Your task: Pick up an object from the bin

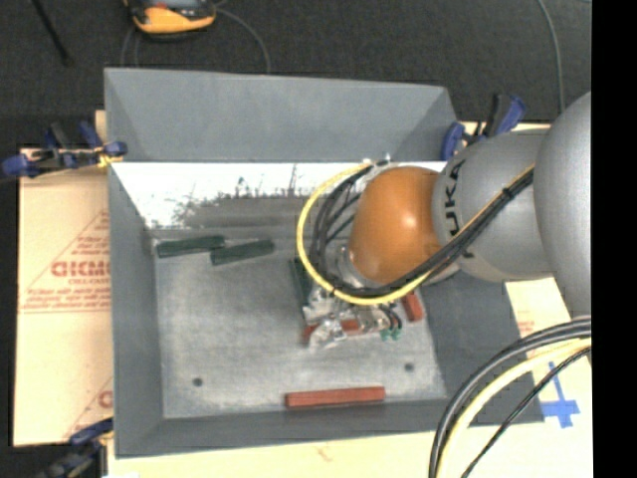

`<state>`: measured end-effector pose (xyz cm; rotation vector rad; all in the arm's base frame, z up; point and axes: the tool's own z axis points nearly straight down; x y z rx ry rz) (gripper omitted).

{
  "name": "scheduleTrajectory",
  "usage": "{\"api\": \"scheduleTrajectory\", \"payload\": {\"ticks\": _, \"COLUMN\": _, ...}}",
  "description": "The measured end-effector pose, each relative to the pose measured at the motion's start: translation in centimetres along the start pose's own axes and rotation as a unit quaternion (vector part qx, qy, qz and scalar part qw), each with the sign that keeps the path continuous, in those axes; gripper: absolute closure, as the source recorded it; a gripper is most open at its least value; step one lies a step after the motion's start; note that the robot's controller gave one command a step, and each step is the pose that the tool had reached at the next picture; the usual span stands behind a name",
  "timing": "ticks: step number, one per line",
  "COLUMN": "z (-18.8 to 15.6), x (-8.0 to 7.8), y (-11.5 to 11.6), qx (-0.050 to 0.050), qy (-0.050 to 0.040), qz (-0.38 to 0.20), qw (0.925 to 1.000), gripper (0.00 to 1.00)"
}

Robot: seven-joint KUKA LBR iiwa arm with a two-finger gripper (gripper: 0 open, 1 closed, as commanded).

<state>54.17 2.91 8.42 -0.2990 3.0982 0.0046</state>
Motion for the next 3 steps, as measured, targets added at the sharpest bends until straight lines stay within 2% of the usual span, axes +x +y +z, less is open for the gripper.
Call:
{"api": "scheduleTrajectory", "payload": {"ticks": 1, "z": -9.1, "x": 1.0, "y": 1.3, "qx": 0.0, "qy": 0.0133, "qz": -0.005, "qw": 0.9999, "gripper": 1.0}}
{"api": "scheduleTrajectory", "payload": {"ticks": 2, "z": -9.1, "x": 1.0, "y": 1.3, "qx": 0.0, "qy": 0.0133, "qz": -0.005, "qw": 0.9999, "gripper": 1.0}}
{"api": "scheduleTrajectory", "payload": {"ticks": 3, "z": -18.2, "x": 2.4, "y": 1.2, "qx": 0.001, "qy": 0.0129, "qz": -0.005, "qw": 0.9999, "gripper": 1.0}}
